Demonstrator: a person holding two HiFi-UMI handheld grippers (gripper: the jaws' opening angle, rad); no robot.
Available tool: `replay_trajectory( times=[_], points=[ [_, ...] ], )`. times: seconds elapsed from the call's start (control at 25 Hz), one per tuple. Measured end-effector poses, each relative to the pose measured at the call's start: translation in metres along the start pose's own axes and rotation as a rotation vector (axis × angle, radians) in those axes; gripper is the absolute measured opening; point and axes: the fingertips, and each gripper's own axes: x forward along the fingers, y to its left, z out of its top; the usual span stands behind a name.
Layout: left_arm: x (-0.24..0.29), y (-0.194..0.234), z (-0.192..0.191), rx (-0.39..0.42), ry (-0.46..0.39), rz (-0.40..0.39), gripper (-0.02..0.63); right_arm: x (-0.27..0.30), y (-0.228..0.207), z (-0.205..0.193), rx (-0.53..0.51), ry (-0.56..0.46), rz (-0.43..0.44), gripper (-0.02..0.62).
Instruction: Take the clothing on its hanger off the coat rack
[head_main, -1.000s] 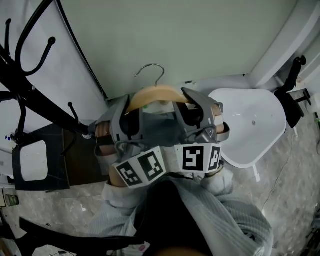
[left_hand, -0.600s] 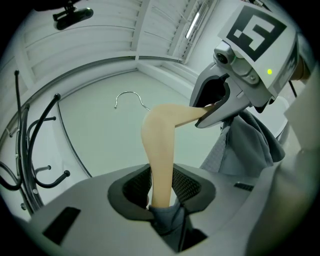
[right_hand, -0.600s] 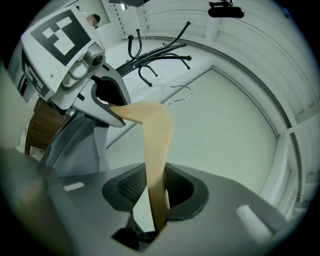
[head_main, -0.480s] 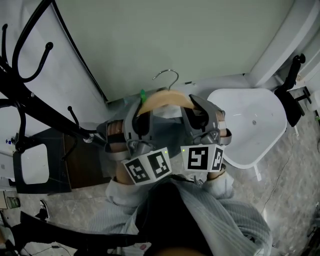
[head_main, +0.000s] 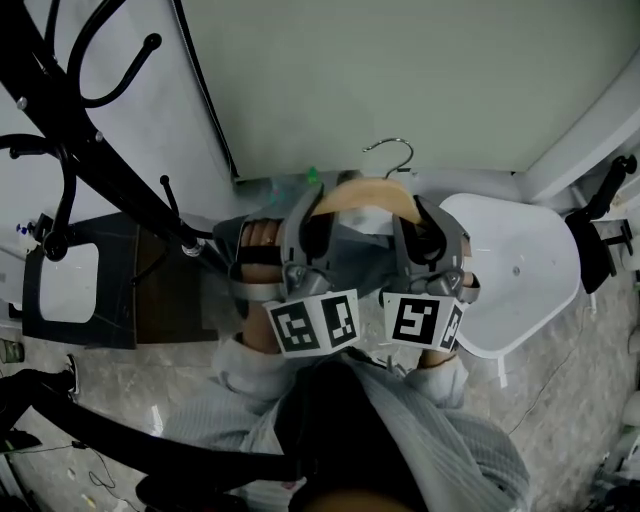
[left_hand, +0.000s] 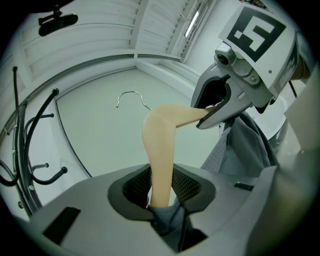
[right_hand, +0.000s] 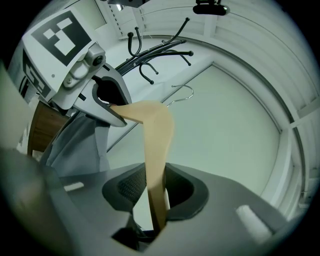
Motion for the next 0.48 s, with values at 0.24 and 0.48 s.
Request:
replay_trajectory(
  times=[0.24,0.48],
  points=[
    [-0.0009,-0.0019,-0.0012,-0.009,0.001,-0.004,0.118,-0.0012,0.0021,-0.0006,0.002,0.005,0.005,0.103],
    [-0.0027,-0.0050,0.0002,-0.009,-0.002,-0.013,0.118,-0.0050,0.0017,-0.0017,-0.004,0.012,0.003,0.103]
  ],
)
